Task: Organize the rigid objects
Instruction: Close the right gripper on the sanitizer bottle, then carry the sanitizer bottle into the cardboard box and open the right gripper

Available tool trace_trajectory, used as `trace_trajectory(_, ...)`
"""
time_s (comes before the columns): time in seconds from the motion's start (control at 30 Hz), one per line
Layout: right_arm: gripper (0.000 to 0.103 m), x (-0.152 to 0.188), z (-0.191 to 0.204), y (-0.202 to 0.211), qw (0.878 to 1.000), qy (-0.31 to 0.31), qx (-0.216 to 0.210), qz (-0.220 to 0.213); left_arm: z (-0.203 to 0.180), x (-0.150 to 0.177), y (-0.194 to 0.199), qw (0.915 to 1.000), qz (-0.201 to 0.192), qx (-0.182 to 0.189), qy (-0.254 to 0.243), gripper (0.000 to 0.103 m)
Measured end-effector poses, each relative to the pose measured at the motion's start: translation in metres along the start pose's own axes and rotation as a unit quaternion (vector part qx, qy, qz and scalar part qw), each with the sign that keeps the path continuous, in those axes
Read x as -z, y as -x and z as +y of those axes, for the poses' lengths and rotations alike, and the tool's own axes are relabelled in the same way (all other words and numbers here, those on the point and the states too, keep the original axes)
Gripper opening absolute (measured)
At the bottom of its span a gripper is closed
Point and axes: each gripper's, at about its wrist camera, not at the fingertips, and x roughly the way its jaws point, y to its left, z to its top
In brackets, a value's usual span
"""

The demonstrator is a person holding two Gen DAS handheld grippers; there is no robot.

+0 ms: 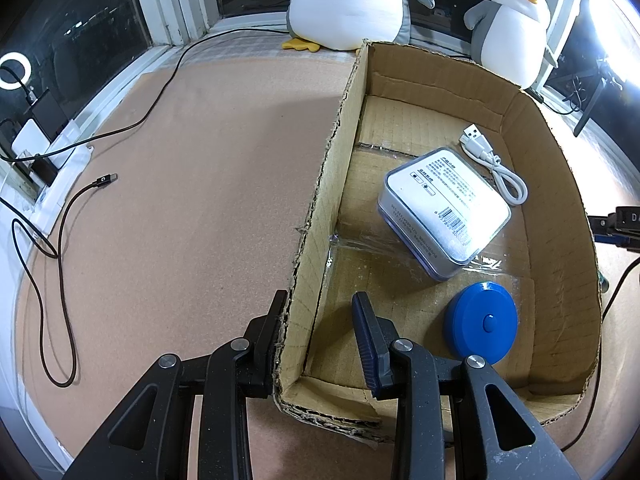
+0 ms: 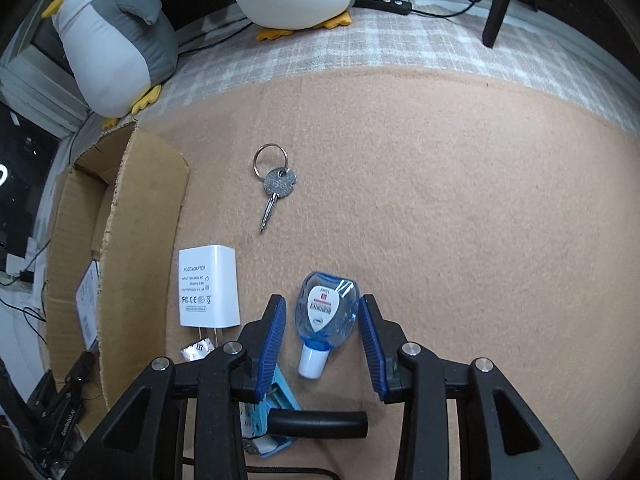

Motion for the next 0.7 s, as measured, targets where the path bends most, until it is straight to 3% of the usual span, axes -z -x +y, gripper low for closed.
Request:
trace_trajectory(0.3, 0.029, 0.001, 0.013, -0.003, 0.998, 0.057, 0.04, -0.007, 0.001, 0.001, 0.0, 1.0, 0.0, 0.001, 0.001, 0.034)
trace_trajectory(0.7, 0.029, 0.008, 0.001, 0.03, 0.999, 0.038, -0.005, -0.036, 0.001, 0.001, 0.0, 1.0, 0.0, 0.001, 0.0, 0.034)
